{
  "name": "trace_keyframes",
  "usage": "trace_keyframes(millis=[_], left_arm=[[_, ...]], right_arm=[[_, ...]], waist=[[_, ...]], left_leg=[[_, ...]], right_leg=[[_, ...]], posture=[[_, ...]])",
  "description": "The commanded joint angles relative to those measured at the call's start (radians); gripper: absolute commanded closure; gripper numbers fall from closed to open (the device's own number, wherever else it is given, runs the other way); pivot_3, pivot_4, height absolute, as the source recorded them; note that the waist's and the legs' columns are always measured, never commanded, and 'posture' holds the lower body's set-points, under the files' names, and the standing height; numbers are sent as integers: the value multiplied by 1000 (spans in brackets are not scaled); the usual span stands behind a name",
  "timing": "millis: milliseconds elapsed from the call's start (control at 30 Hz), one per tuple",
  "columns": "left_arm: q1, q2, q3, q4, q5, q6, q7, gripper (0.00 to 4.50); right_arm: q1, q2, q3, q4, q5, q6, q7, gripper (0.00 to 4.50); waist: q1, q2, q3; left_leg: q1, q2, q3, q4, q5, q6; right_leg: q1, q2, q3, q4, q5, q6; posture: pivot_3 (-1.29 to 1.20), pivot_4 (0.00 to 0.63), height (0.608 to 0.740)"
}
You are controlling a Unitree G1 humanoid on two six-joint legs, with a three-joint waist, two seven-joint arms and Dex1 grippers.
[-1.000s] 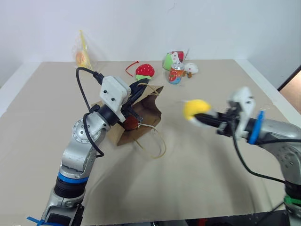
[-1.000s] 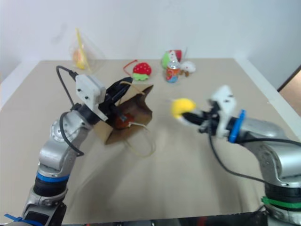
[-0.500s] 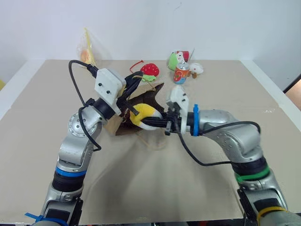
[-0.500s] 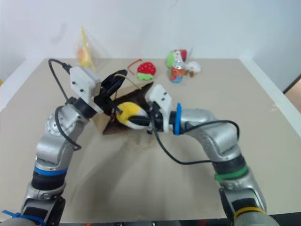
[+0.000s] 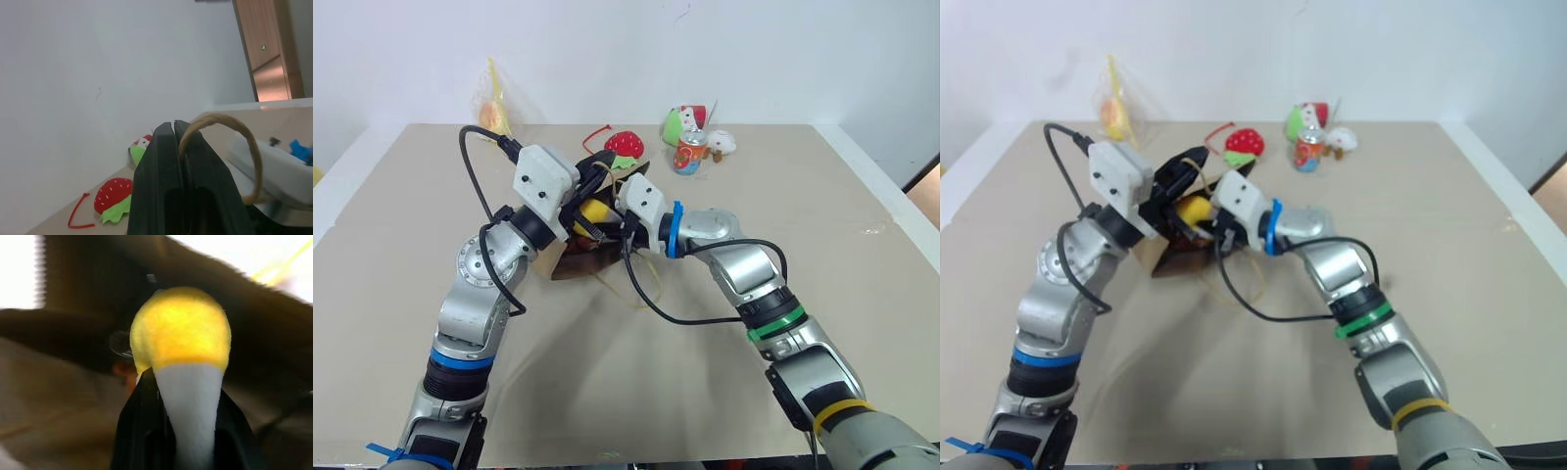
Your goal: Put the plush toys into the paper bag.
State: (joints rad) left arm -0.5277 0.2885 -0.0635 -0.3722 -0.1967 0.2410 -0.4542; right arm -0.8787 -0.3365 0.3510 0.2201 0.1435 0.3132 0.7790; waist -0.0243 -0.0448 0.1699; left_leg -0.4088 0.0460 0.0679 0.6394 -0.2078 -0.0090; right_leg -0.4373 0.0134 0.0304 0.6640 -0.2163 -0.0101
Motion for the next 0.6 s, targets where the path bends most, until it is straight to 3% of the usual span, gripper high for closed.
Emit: trace_keyframes(millis=[33, 100, 167, 200, 233, 267, 400, 467, 500, 600], left_arm=[[-2, 1, 2, -50, 1, -7, 10, 4500], [-2, 1, 0, -49, 2, -6, 12, 4500], [-4, 1, -1, -47, 1, -6, 13, 4500], [-4, 1, -1, -46, 1, -6, 13, 4500], [-4, 1, -2, -45, 1, -6, 13, 4500], [-4, 0, -3, -44, 2, -6, 13, 4500], [2, -4, -12, -47, 2, -6, 14, 4500], [4, -5, -14, -49, 2, -5, 15, 4500], [4, -5, -14, -49, 2, -5, 15, 4500], [5, -4, -11, -46, 0, -7, 15, 4500]], right_arm=[[-16, 26, -33, 1, -7, -20, 3, 4345], [-8, 38, -42, -1, -2, -7, 6, 4345], [-3, 44, -51, -5, 1, 2, 10, 3342], [1, 42, -52, -17, 7, 7, 22, 3187], [6, 40, -55, -31, 14, 13, 32, 2663], [10, 41, -64, -46, 29, 21, 41, 2464], [26, 29, -94, -89, 52, 40, 64, 899], [40, 11, -106, -124, 65, 54, 81, 540], [47, 3, -111, -142, 72, 63, 87, 90], [70, -22, -131, -201, 93, 89, 102, 90]], waist=[[0, 0, 0], [0, 0, 0], [0, 0, 0], [0, 0, 0], [0, 0, 0], [0, 0, 0], [0, 0, 0], [1, 0, 0], [1, 0, 0], [1, 0, 0]], left_leg=[[0, 0, 0, 0, 0, 0], [0, 1, 0, 0, 0, 0], [0, 1, 0, 0, 0, 0], [0, 1, 0, 0, 0, 0], [0, 1, 0, 0, 0, 0], [0, 1, 0, 0, 0, 0], [0, 1, 0, 0, 0, 0], [0, 1, 0, 0, 0, 0], [-1, 1, 0, 0, 0, 0], [-1, 0, 0, 0, 0, 0]], right_leg=[[0, 0, 0, 0, 0, 0], [0, 0, 0, 0, 0, 0], [0, 0, 0, 0, 0, -1], [0, 0, 0, 0, 0, -1], [0, 0, 0, 0, 0, -1], [0, 0, 0, 0, 0, -1], [0, 0, 0, 0, 0, -1], [-1, 0, 0, 0, 0, -1], [0, 0, 0, 0, 0, -1], [0, 0, 0, 0, 0, -1]], posture=[[0, 150, 740], [0, 150, 740], [0, 150, 740], [0, 150, 740], [0, 150, 740], [0, 150, 740], [0, 150, 740], [0, 150, 740], [0, 150, 740], [0, 150, 740]])
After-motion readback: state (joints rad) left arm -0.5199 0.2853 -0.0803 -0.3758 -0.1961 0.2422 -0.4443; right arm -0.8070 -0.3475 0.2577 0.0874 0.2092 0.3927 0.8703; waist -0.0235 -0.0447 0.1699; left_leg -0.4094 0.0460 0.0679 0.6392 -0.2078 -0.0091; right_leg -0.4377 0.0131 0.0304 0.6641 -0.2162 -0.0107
